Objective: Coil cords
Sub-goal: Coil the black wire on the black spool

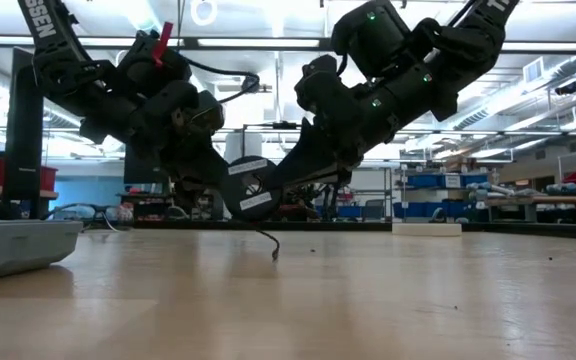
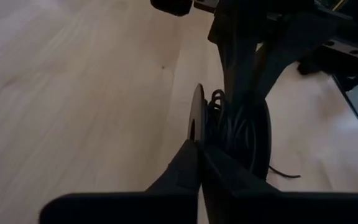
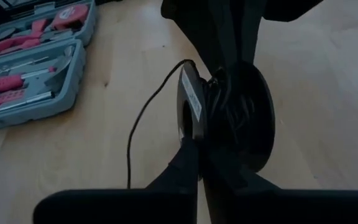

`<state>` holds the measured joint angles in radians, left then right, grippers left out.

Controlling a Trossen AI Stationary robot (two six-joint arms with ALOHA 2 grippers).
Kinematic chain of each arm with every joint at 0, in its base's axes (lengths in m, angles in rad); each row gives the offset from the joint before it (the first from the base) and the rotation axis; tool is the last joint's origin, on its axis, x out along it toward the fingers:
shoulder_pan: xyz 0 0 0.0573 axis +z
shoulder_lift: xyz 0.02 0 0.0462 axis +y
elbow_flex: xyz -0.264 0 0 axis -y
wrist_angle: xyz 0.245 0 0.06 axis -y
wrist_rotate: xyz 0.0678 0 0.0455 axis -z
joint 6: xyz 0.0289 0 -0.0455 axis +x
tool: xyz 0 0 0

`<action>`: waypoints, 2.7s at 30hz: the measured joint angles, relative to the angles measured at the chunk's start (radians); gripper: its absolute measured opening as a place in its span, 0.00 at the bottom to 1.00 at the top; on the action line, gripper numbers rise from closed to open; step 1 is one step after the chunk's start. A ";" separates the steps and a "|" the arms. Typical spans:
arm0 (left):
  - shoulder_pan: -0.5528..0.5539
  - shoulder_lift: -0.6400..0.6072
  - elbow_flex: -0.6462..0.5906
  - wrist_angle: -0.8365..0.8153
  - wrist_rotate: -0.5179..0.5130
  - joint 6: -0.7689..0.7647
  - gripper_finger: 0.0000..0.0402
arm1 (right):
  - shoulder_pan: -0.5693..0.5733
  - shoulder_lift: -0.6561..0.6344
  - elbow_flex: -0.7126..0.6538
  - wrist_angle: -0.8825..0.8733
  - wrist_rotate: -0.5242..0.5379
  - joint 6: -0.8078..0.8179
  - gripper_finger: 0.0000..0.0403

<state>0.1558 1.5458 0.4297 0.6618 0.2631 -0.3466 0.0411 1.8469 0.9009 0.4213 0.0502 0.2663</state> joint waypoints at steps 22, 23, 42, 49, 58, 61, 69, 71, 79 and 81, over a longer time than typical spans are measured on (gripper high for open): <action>0.001 0.001 0.000 -0.088 -0.221 -0.080 0.00 | 0.088 -0.088 0.001 -0.192 0.054 0.281 0.17; 0.001 0.001 0.000 -0.089 -0.227 -0.080 0.00 | 0.103 -0.074 0.001 -0.177 0.077 0.302 0.17; 0.002 0.001 -0.002 -0.053 -0.308 -0.081 0.00 | 0.196 0.300 0.128 0.034 0.339 0.293 0.32; 0.002 0.001 -0.002 -0.060 -0.328 -0.080 0.00 | 0.212 0.300 0.150 -0.049 0.394 0.203 0.33; 0.036 0.001 -0.002 -0.052 -0.384 -0.089 0.00 | 0.175 0.165 0.140 -0.347 0.420 0.227 0.26; 0.056 0.001 -0.002 -0.024 -0.383 -0.107 0.00 | 0.162 0.110 0.131 -0.417 0.435 0.252 0.24; 0.082 0.001 -0.002 0.084 -0.377 -0.110 0.00 | 0.152 0.073 0.136 -0.293 0.419 0.281 0.25; 0.086 0.001 -0.002 0.087 -0.377 -0.110 0.00 | 0.148 0.098 0.136 -0.239 0.386 0.281 0.26; 0.087 0.001 -0.002 0.096 -0.374 -0.109 0.00 | 0.120 0.151 0.137 -0.208 0.376 0.284 0.30; 0.087 0.001 -0.002 0.097 -0.374 -0.109 0.00 | 0.112 0.151 0.137 -0.204 0.376 0.283 0.31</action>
<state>0.2424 1.5471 0.4282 0.7592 -0.1113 -0.4558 0.1531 1.9980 1.0382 0.2176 0.4264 0.5495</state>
